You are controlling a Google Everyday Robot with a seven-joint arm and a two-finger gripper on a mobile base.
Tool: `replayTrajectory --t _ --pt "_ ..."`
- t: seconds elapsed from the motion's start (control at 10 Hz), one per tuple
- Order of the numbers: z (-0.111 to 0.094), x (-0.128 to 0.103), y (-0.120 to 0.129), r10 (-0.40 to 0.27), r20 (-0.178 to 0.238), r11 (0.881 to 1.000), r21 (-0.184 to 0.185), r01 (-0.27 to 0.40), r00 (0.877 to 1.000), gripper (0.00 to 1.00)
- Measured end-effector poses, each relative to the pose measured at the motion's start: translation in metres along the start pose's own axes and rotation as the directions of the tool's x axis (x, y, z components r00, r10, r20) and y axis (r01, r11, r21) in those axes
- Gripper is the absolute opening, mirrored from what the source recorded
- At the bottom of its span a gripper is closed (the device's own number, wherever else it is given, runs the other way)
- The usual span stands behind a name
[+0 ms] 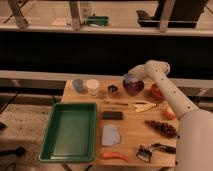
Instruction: Wipe purple bowl with sponge
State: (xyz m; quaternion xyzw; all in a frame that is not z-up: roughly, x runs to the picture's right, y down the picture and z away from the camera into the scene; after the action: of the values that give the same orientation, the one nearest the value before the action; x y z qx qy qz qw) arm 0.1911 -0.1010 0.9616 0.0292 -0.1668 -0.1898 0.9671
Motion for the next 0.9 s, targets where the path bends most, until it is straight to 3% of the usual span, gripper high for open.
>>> replayTrajectory --t 0.5,0.9 --pt "0.009 -0.034 -0.004 0.004 0.052 1.000 0.008 -0.004 0.999 0.00" --pt "-0.012 -0.038 0.002 0.008 0.060 1.000 0.024 -0.009 0.998 0.00"
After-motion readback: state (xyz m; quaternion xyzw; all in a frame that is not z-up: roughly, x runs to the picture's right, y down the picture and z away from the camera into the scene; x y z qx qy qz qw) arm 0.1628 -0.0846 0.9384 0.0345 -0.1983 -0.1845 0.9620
